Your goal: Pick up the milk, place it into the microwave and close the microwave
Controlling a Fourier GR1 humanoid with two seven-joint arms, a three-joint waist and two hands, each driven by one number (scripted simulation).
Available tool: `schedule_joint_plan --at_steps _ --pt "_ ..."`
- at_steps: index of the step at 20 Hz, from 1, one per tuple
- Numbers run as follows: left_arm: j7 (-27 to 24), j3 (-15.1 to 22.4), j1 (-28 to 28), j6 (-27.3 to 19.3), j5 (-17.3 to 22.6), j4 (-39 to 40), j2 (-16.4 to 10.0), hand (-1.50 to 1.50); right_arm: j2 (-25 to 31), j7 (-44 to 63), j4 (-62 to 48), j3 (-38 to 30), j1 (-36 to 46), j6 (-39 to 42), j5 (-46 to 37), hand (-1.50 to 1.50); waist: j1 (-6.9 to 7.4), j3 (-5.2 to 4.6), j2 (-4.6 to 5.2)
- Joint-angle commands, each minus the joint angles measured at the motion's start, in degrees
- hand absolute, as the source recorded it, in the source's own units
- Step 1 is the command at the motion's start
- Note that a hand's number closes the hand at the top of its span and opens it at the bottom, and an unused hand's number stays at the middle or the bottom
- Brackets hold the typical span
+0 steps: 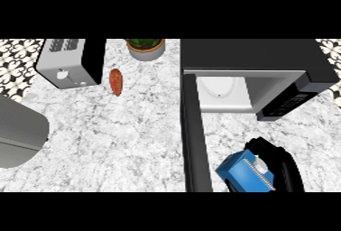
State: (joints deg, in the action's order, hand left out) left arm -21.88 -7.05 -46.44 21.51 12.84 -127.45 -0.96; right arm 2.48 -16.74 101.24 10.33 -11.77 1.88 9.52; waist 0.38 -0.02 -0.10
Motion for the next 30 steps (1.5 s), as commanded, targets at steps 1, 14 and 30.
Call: schedule_joint_plan --at_steps 1,14,30 --pt "2.23 -3.37 1.53 0.89 2.80 0.30 -0.94 -1.50 -2.11 2.88 0.03 -0.05 5.36 -4.06 -2.48 1.50 0.01 0.01 0.06" --pt "2.95 -5.95 6.74 2.67 2.28 4.49 -1.03 -1.50 -2.44 4.72 -28.68 -8.27 30.10 -18.47 -7.51 1.50 0.33 0.04 0.20" --pt "4.71 -11.78 11.87 6.04 4.64 10.51 -3.03 -1.50 1.05 -24.67 -71.29 -19.86 53.13 -17.49 -8.26 1.50 1.34 0.09 0.59"
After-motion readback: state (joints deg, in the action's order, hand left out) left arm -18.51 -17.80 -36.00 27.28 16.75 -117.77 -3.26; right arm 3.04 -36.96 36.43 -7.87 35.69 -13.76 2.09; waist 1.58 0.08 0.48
